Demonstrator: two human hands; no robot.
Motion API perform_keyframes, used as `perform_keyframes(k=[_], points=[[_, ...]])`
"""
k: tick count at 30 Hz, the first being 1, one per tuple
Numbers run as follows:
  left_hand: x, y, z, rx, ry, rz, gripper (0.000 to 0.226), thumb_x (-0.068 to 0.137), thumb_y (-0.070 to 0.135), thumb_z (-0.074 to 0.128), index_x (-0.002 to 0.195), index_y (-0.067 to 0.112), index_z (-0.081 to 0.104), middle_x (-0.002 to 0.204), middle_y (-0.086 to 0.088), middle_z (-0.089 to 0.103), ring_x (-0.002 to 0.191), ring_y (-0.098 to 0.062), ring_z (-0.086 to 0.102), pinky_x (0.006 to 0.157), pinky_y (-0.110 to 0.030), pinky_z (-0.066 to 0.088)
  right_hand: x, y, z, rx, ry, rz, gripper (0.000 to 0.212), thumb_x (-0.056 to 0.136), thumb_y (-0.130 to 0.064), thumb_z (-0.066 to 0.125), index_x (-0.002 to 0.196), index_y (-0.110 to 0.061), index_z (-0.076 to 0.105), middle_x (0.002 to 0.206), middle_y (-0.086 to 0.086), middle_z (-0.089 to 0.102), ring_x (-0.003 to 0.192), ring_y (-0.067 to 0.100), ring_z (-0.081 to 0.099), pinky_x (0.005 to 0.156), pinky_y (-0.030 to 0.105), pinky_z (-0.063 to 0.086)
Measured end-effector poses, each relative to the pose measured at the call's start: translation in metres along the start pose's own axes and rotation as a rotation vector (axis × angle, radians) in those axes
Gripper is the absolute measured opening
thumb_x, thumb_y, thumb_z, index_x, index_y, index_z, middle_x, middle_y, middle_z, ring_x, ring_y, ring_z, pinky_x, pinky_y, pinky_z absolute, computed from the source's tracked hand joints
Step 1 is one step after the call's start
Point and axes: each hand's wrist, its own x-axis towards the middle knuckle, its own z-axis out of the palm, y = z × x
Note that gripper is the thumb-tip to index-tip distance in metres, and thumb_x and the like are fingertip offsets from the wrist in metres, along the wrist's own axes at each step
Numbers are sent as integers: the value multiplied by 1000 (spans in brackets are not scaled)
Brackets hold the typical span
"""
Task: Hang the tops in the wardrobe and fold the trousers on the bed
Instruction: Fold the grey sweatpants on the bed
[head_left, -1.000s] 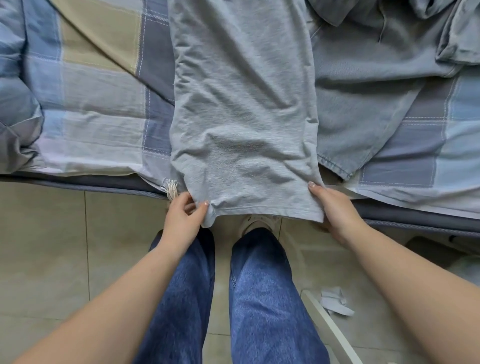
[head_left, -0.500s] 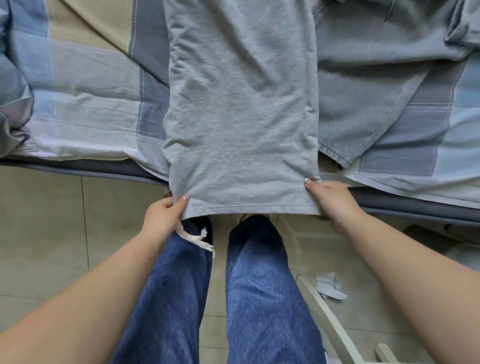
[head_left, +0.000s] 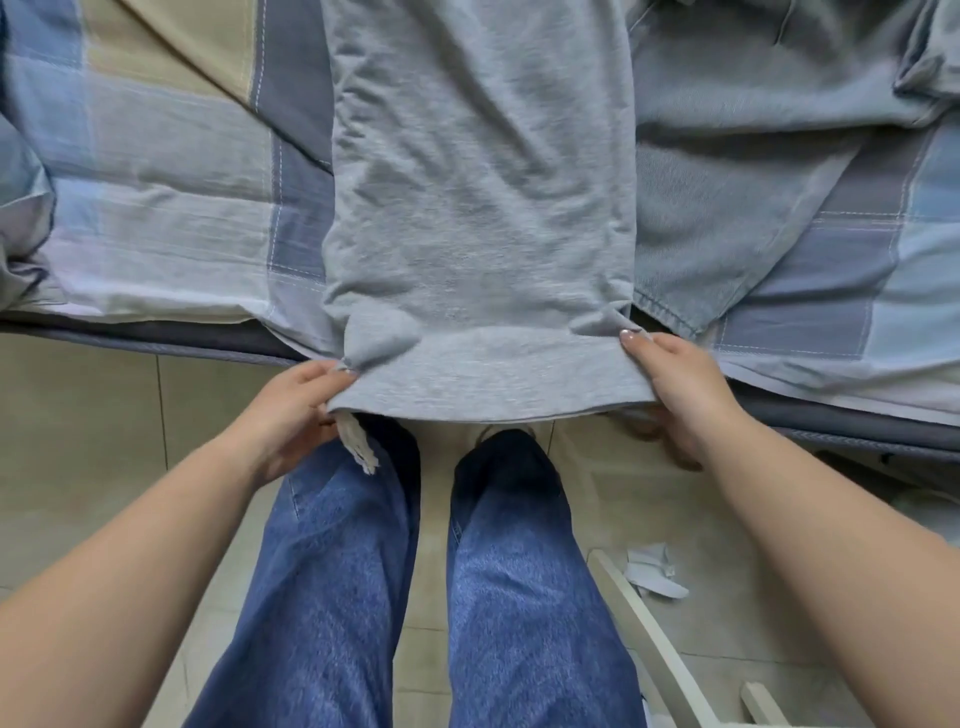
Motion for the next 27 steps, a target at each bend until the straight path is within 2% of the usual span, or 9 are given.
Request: perform_keyframes(k=[4,5,8,11,15,20,23,25,27], points=[[-4,53,-9,-163,23,103,61,70,28,77,122,3,58,104,-12,62,85,-22,56,74,-32,56,0,-44,0,256,-32,-49,7,93,-22,57,97,-19,63,87,-2,64,77,9,60,65,26,53],[-2,66,-8,-217,18,126,57,71,28,76,120,3,60,100,-9,63,80,-18,59,71,-29,57,1,-58,0,311,-34,-69,13,94,-20,56,106,-20,60,91,-3,64,78,7,61,66,26,54],[4,117,7,-344,91,170,6,90,20,56,90,15,60,67,3,66,55,-7,62,49,-20,53,13,-105,1,440,-15,-158,25,95,-16,53,118,-26,55,86,-8,64,66,2,60,61,24,52],[14,172,20,-406,104,235,16,93,21,53,77,19,57,55,5,61,50,-7,59,48,-19,52,27,-158,2,487,-16,-242,22,96,-15,51,111,-28,61,79,-11,67,68,5,59,63,25,50],[31,245,31,-473,82,291,39,91,22,56,54,16,66,55,5,59,58,-7,48,64,-23,48,51,-232,7,535,-26,-310,15,96,-13,51,96,-19,65,94,2,68,84,15,66,69,31,60],[51,320,44,-499,54,341,28,94,20,54,67,13,53,44,5,45,51,-6,35,65,-19,37,80,-311,16,550,-4,-386,14,97,-11,49,92,-16,61,101,7,65,87,18,65,59,27,57],[61,349,51,-499,89,380,23,95,21,54,74,14,53,42,6,47,40,-3,44,55,-17,49,92,-337,24,521,-19,-415,19,98,-13,47,113,-20,57,99,2,62,81,15,64,62,28,56],[66,356,53,-497,80,411,14,96,29,55,94,15,58,62,6,62,55,-4,63,56,-21,56,95,-343,27,535,-89,-414,39,99,-14,46,136,-24,41,106,2,59,92,16,65,76,33,55],[78,352,47,-422,136,405,35,95,40,52,123,20,54,97,6,65,88,-7,66,71,-27,55,98,-339,30,505,-97,-410,49,99,-16,46,145,-24,31,115,3,56,105,18,63,82,34,53]])
